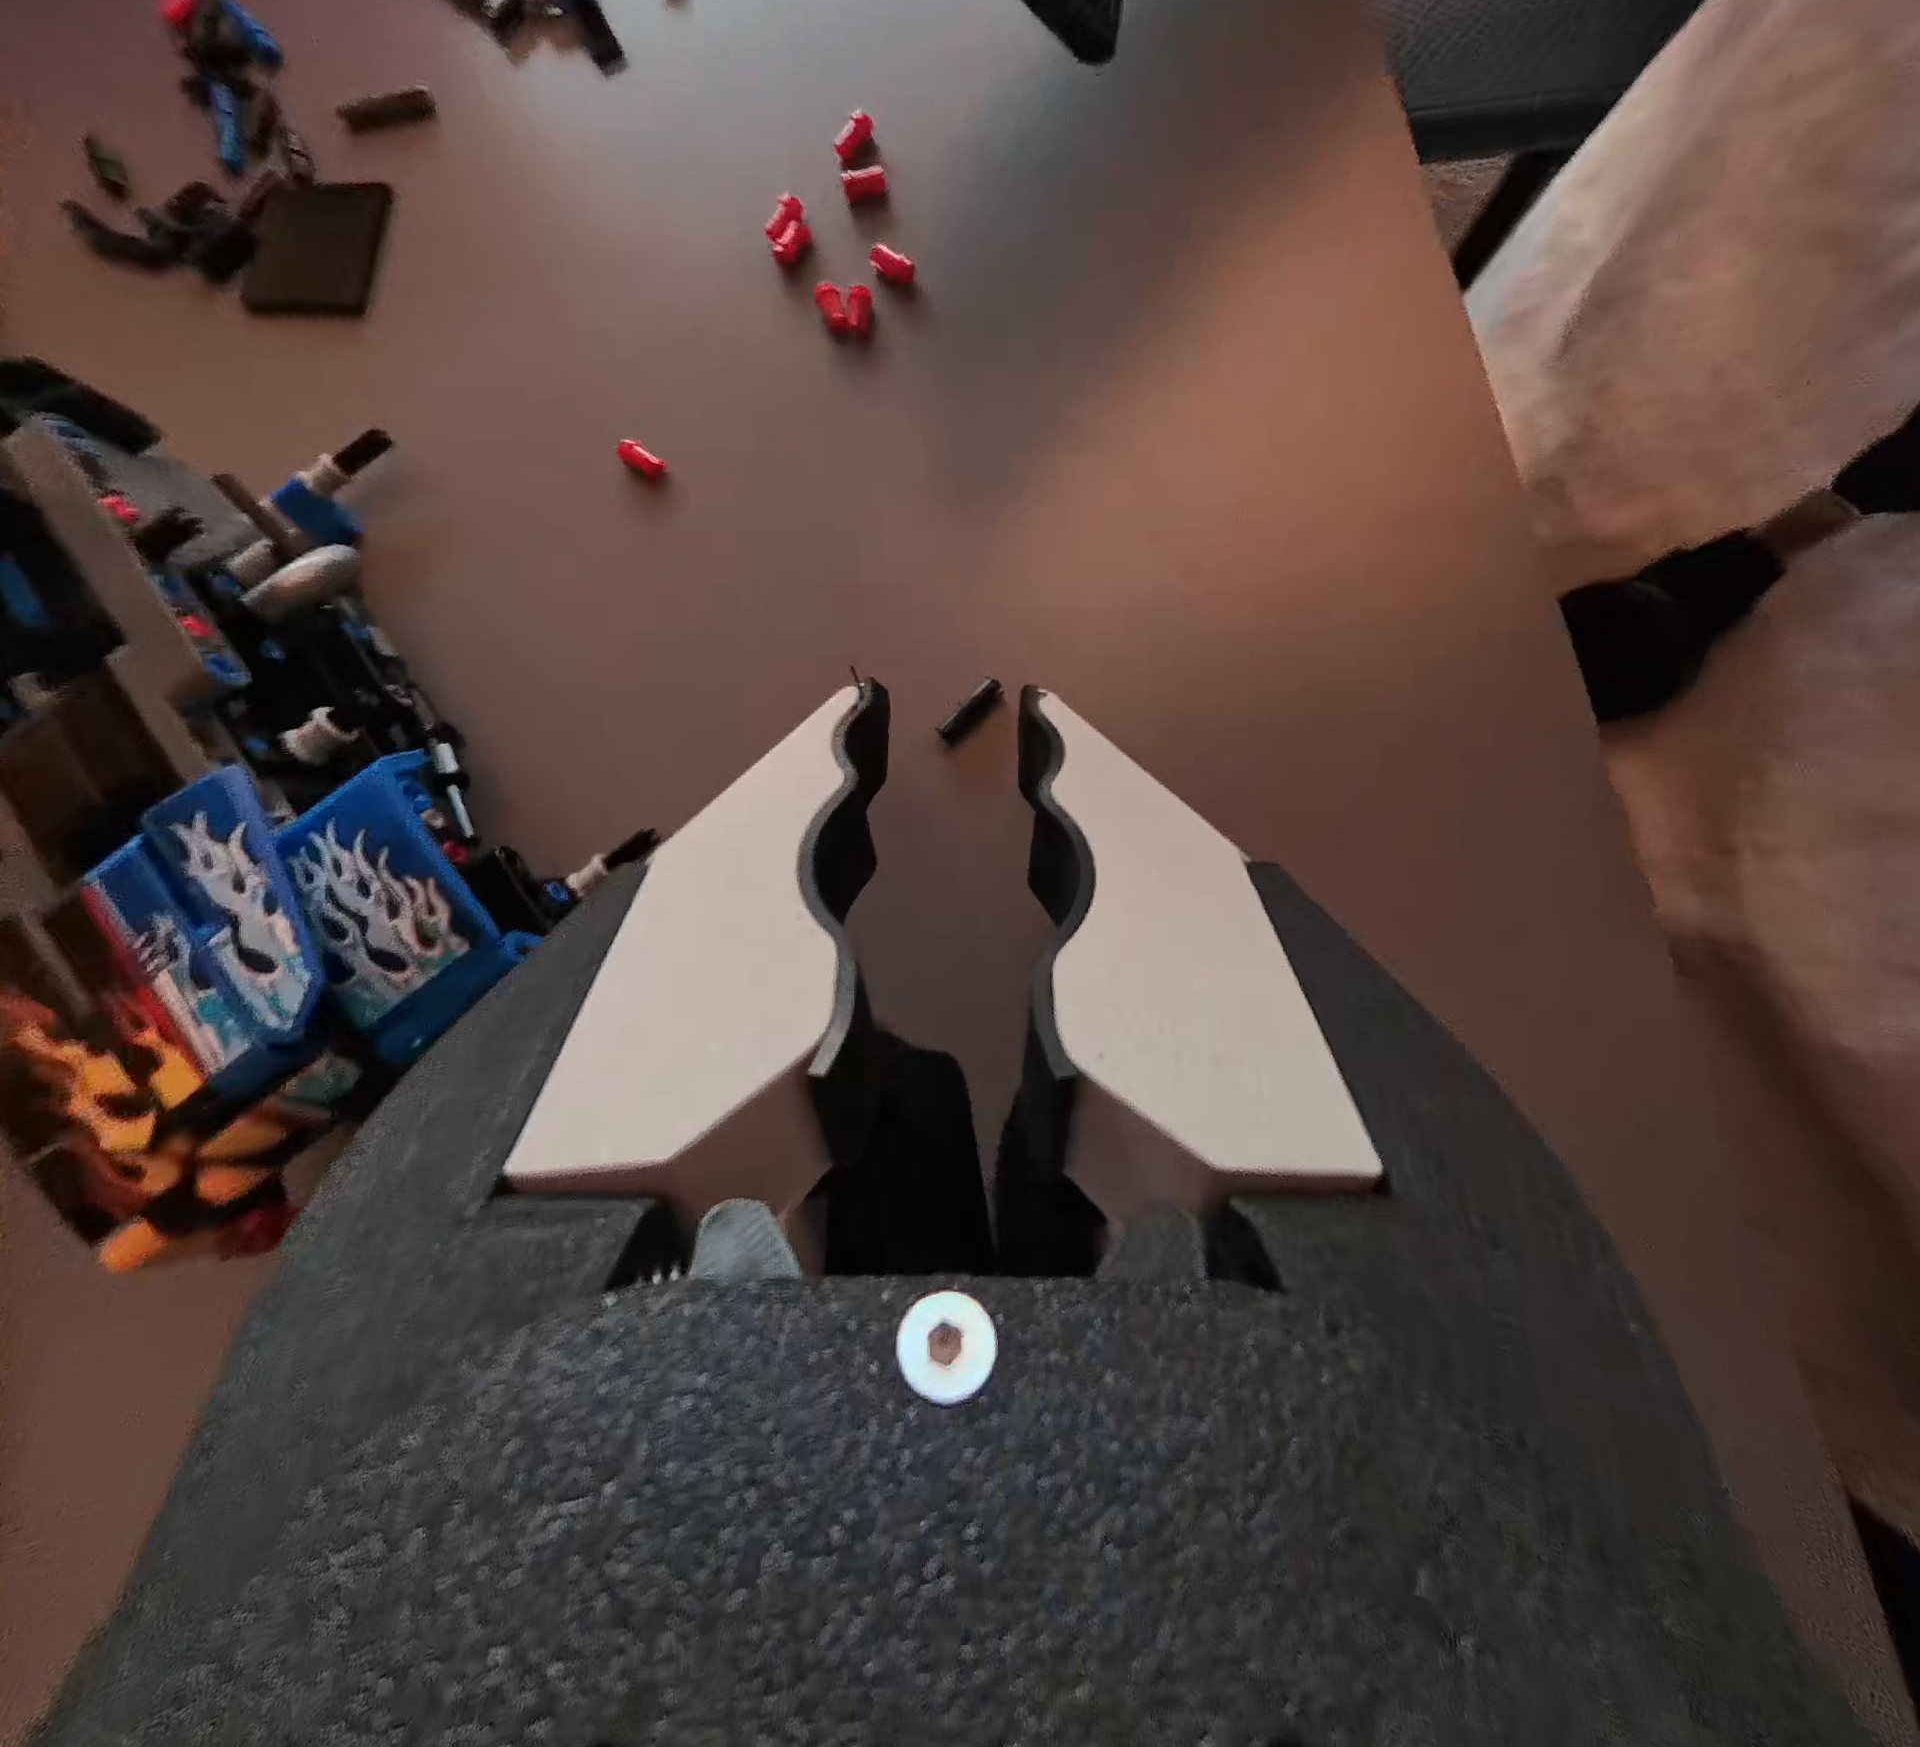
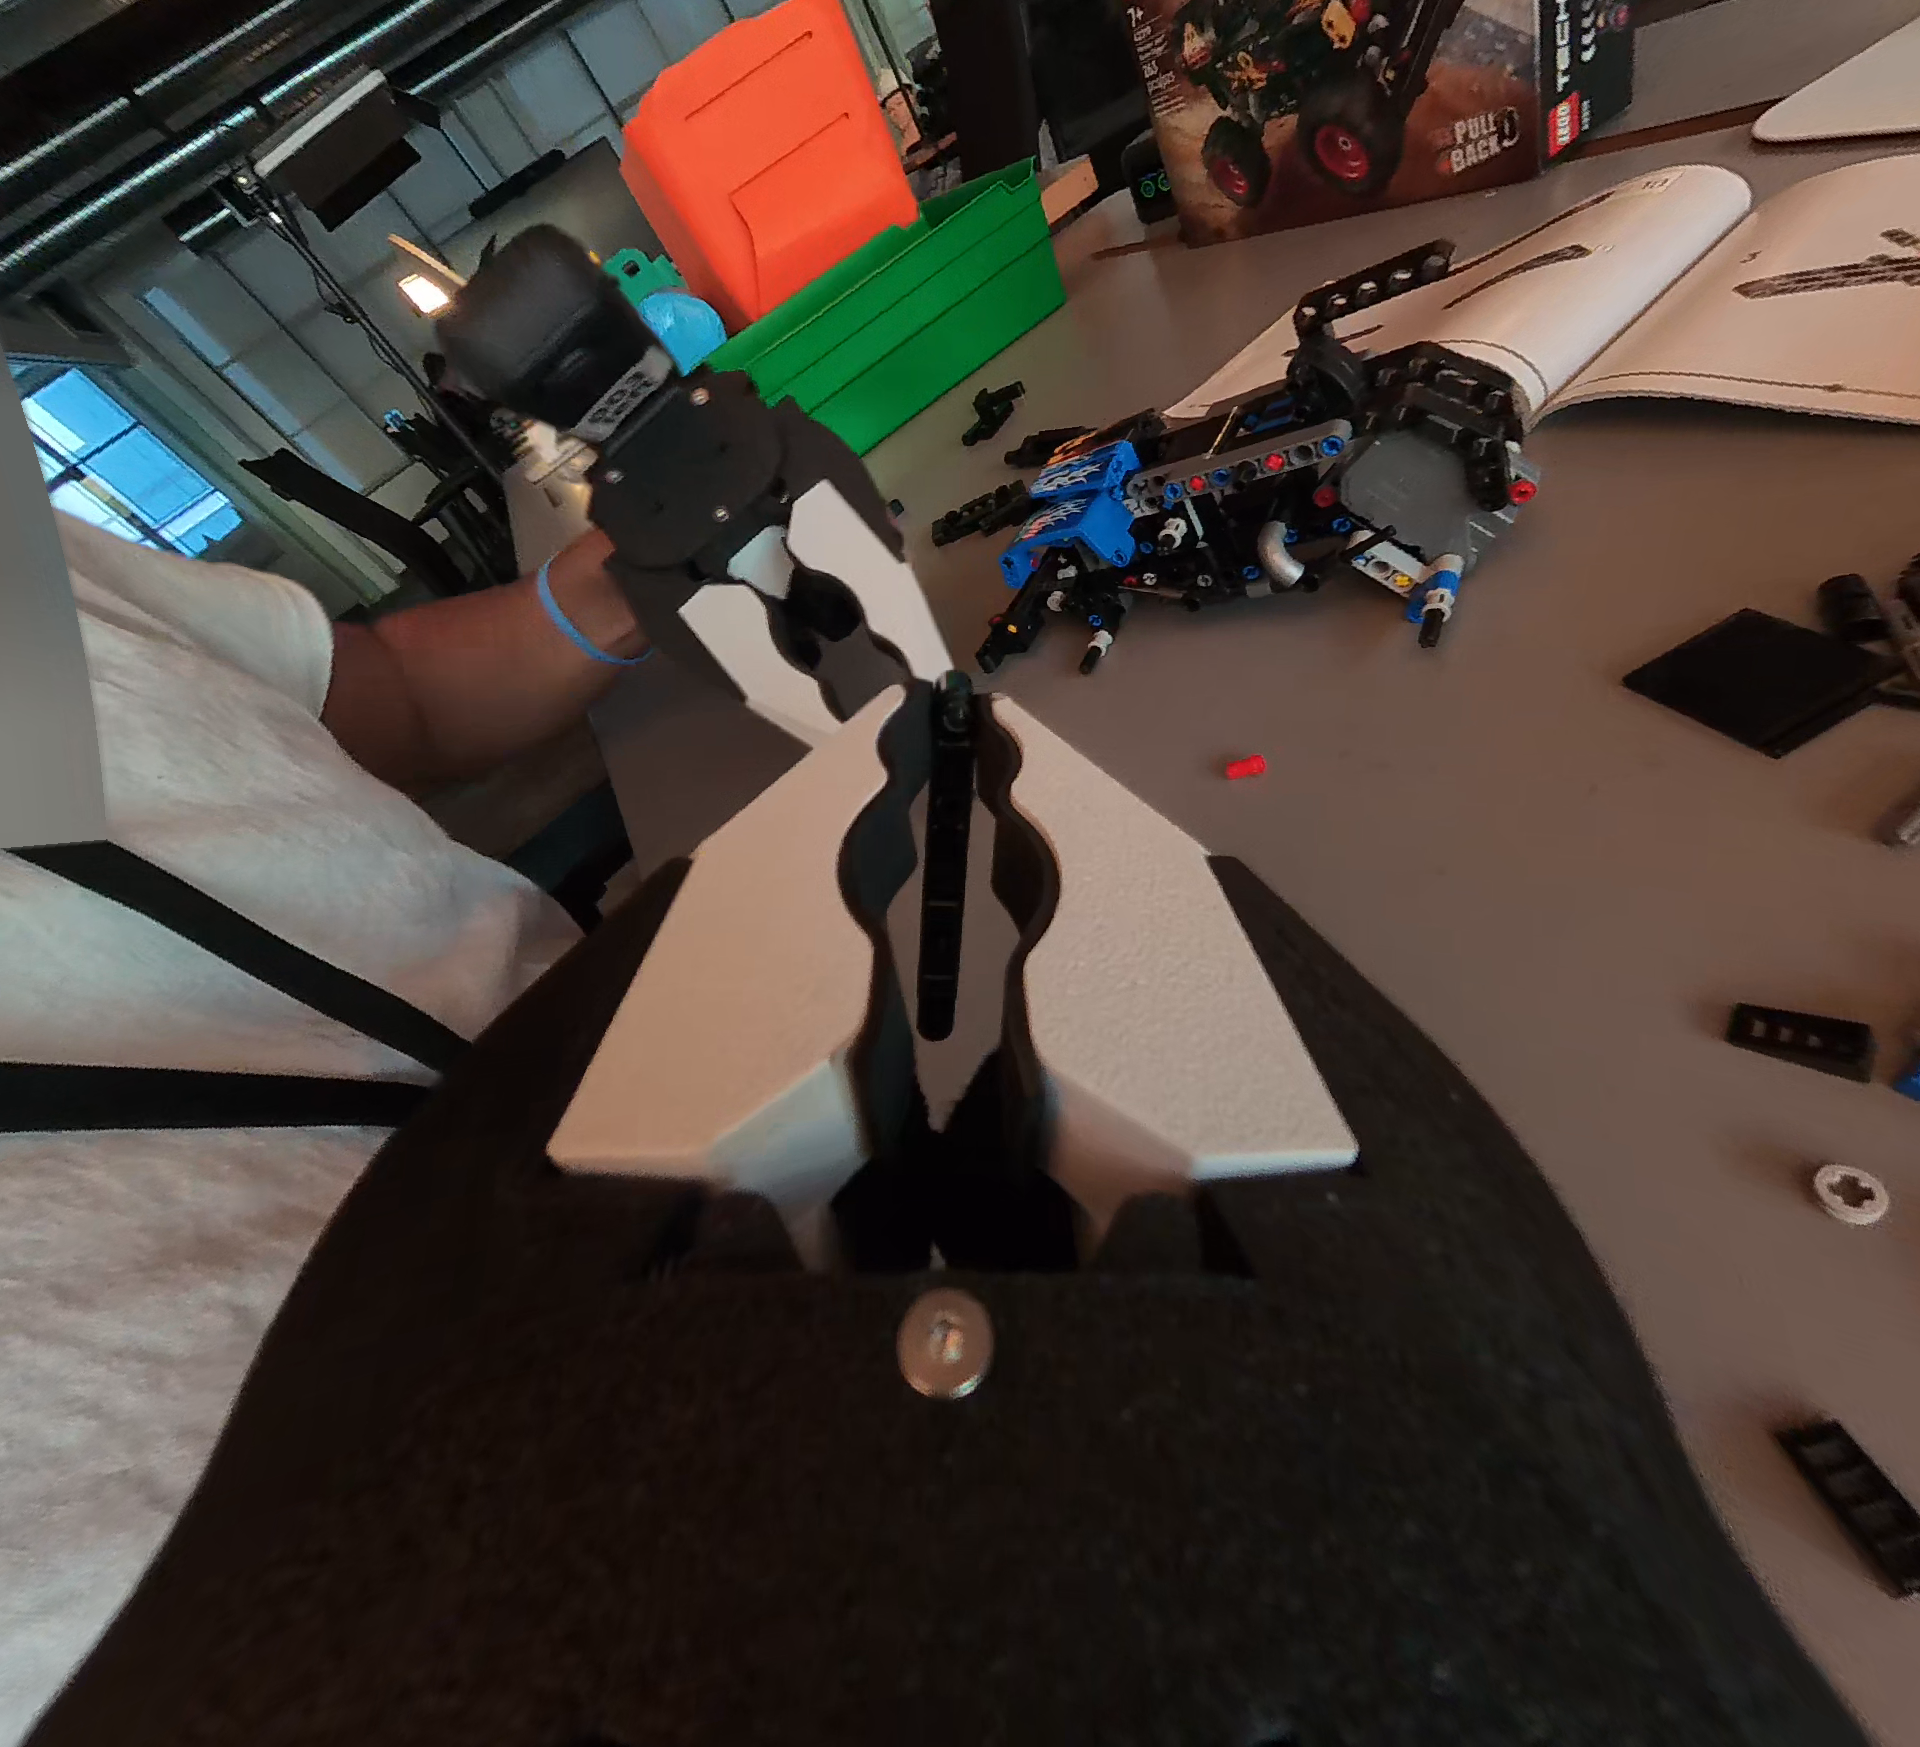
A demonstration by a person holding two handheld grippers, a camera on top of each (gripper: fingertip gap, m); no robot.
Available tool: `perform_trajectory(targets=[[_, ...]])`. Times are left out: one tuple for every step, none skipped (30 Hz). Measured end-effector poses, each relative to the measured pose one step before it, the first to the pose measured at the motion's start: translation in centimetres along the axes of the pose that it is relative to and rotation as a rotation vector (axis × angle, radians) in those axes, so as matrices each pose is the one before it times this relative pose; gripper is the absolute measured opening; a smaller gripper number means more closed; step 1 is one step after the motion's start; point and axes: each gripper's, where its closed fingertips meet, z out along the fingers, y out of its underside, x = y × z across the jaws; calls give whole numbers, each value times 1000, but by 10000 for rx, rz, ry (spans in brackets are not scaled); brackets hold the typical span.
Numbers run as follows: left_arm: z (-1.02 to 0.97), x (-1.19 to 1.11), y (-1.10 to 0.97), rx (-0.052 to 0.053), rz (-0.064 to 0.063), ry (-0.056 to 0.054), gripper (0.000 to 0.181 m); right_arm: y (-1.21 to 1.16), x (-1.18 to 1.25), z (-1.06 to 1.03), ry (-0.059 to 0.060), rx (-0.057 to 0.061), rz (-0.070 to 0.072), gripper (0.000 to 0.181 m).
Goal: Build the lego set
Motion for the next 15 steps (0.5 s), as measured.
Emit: perform_trajectory(targets=[[222, 84, 259, -160, -38, 407, 26, 11, -106, 30, -53, -17, 1, 7], [251, -71, 223, -101, -41, 261, 26, -11, -113, 26, -32, -12, -26, 7], [217, 40, 73, 46, 11, 251, 26, -15, -132, 16, -35, -14, -45, 7], [208, 222, -12, 79, 10, 291, 25, 1, -120, 25, -18, -21, -52, 7], [221, 129, 15, 33, -5, 179, 22, 2, -64, 1, 3, -12, -53, 7], [236, -28, 236, -109, 1, 47, 20, 24, -47, 16, -2, -18, -40, 7], [77, 100, 13, 52, -49, 113, 18, 36, -22, 6, -4, -26, -17, 7], [-11, 38, 76, 12, -80, 52, 15, 33, 15, -5, 2, -11, -5, 7], [-101, -78, 139, -26, -110, -40, 13, 5, 36, -10, -1, 5, 14, 7], [-136, -126, 161, -23, -129, -84, 11, 4, 27, -20, -15, 8, 29, 7], [-117, -141, 127, 3, -105, -103, 9, -14, 23, -17, -17, 14, 25, 7], [-51, 14, 65, 66, -66, -47, 7, -4, 14, 1, -28, 10, 24, 7], [8, 25, -12, 110, -54, -66, 5, 8, -9, 33, -42, -1, 25, 7], [41, -30, -49, 108, -60, -127, 4, 30, -10, 57, -42, -12, 26, 7], [28, 4, -47, 82, -39, -112, 4, 34, -8, 82, -39, -9, 28, 7]])
